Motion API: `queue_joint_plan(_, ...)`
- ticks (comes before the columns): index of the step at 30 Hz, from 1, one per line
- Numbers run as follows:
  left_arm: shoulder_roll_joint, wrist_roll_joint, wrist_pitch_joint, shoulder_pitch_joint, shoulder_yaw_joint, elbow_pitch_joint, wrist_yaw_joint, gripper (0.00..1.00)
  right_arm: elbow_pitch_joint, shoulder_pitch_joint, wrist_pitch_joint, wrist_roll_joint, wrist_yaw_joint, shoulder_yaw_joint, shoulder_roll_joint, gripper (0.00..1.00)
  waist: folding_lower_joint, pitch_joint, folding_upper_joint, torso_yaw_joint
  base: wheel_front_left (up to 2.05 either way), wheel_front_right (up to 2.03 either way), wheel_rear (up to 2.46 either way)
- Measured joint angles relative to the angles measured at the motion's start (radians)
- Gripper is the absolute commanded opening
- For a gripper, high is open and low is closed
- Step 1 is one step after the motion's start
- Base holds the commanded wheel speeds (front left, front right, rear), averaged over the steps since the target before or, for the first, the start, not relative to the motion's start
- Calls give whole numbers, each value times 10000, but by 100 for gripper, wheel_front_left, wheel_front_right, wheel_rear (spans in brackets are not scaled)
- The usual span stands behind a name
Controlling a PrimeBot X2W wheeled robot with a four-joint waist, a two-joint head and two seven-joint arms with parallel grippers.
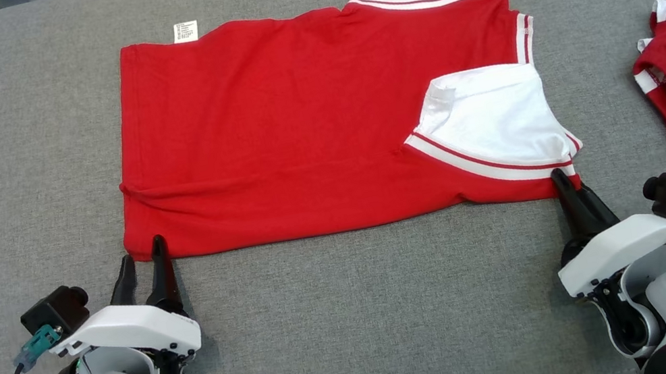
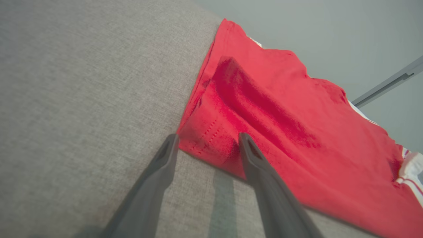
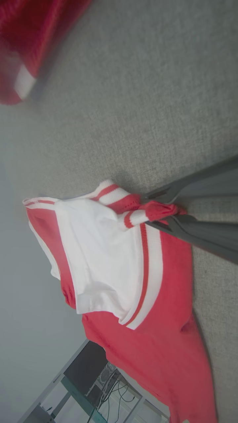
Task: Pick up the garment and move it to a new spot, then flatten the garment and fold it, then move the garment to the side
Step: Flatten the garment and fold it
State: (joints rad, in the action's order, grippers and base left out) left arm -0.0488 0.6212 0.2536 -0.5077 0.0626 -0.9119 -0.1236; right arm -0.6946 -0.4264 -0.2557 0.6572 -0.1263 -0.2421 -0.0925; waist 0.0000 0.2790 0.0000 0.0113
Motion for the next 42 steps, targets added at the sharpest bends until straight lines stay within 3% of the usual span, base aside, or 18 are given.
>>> queue_joint_plan(1, -21, 146, 36, -13, -27, -31, 0, 39, 13, -3, 0, 0, 0, -23, 2, 0, 0, 19, 0, -18, 0, 0, 0)
queue_joint_plan(2, -50, 173, 36, -49, 15, -73, 0, 11, 29, -7, 0, 6, 0, -33, 6, 0, 1, 38, 0, -34, 0, 0, 0)
queue_joint_plan(3, -59, 176, 36, -97, 27, -94, 0, 0, 44, -14, 0, 6, 0, -46, 0, 0, 0, 59, 0, -44, 0, 0, 0)
queue_joint_plan(14, -192, 389, 31, -285, 146, -548, 0, 0, 92, -164, 0, 33, 0, -52, -19, 0, 0, -48, 0, -82, 0, 0, 0)
queue_joint_plan(20, -238, -33, 23, 30, -161, -631, 0, 0, 127, -52, 0, 40, 0, -35, -15, 0, 0, -506, 0, -103, 0, 0, 0)
queue_joint_plan(36, -27, -763, 21, 2036, -777, -909, 6, 0, 428, 1979, 2, 489, 0, -577, -46, 0, 0, -2355, 0, -208, 0, 0, 0)
queue_joint_plan(42, -27, -959, 21, 2323, -968, -888, 17, 0, 711, 2411, 2, 658, 0, -857, -148, 0, 0, -2584, 1, -298, 0, 0, 0)
